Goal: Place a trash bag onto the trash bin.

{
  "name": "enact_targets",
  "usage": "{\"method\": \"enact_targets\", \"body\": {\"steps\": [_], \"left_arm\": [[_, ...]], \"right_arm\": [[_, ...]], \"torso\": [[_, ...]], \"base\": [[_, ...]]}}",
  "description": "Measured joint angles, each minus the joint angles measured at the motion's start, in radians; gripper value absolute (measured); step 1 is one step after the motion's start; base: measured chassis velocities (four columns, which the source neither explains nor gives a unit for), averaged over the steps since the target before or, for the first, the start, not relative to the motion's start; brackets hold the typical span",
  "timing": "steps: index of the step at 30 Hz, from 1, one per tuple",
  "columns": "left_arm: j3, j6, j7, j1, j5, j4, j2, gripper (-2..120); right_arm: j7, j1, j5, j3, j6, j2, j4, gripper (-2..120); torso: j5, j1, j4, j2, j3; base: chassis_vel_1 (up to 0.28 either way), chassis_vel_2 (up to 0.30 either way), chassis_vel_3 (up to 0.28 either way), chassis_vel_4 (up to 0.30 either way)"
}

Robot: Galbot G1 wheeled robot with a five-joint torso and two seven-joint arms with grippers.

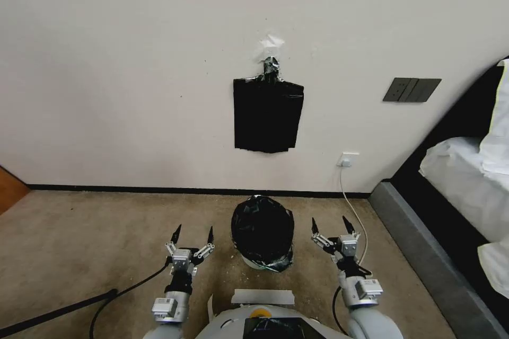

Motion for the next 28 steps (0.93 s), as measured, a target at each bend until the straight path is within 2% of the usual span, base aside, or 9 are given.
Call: {"method": "enact_targets", "body": {"steps": [28], "left_arm": [[0.004,0.011,-0.007,-0.006,-0.011,0.001,0.003,100]], "right_arm": [[0.004,0.005,0.010,-0.004,-0.011,-0.006,0.003,100]], "torso": [[0.0000,0.000,0.0000,0.000,0.000]], "base": [[0.000,0.000,0.000,0.000]]}}
